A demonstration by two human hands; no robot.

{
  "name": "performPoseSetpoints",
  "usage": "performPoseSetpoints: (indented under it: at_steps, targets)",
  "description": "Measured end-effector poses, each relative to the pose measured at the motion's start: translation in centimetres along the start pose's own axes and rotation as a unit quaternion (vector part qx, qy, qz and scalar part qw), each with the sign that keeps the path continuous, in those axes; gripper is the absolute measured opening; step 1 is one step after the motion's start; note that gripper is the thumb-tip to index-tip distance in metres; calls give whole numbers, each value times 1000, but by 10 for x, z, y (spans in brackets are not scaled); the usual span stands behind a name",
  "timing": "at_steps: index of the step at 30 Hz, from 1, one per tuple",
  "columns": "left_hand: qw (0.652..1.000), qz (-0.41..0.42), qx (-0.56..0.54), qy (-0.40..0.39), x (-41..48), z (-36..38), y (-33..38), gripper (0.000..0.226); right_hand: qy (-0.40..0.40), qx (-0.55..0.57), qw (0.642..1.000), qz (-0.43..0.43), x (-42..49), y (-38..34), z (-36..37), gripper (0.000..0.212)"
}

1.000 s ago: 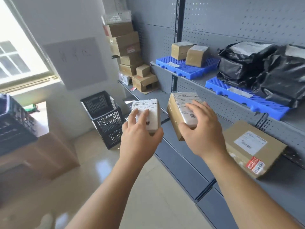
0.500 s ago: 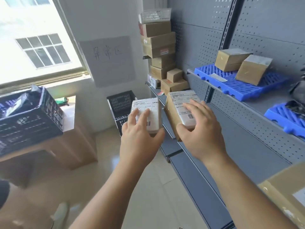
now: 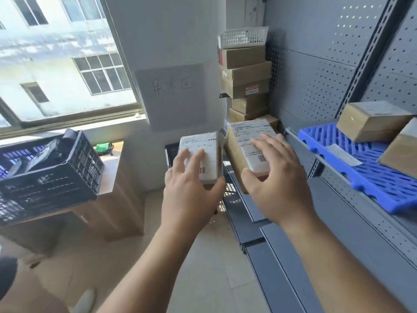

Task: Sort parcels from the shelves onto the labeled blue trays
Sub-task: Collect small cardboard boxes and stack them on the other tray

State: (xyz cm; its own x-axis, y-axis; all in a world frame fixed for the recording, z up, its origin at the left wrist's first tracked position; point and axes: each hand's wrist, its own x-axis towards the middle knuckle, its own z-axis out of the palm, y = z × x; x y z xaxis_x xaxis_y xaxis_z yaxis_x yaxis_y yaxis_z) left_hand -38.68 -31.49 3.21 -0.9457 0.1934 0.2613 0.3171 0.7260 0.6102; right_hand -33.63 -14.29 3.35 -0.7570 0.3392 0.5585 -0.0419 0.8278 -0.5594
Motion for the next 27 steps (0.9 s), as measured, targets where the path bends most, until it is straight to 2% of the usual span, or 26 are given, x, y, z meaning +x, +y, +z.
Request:
performPoseSetpoints:
  at_steps: [9,17,27]
  targets:
    - [998,47,-26,-18,127,26,-18,74,20,-41,999,21,91,22,59,64]
    - [990,128,-50,-44,236,34,-14,73,89,-98,990,50,162,33,89,64]
    - [966,224,-94,-92,293,102,60,72,170,-161,966,109,187,81,42,63]
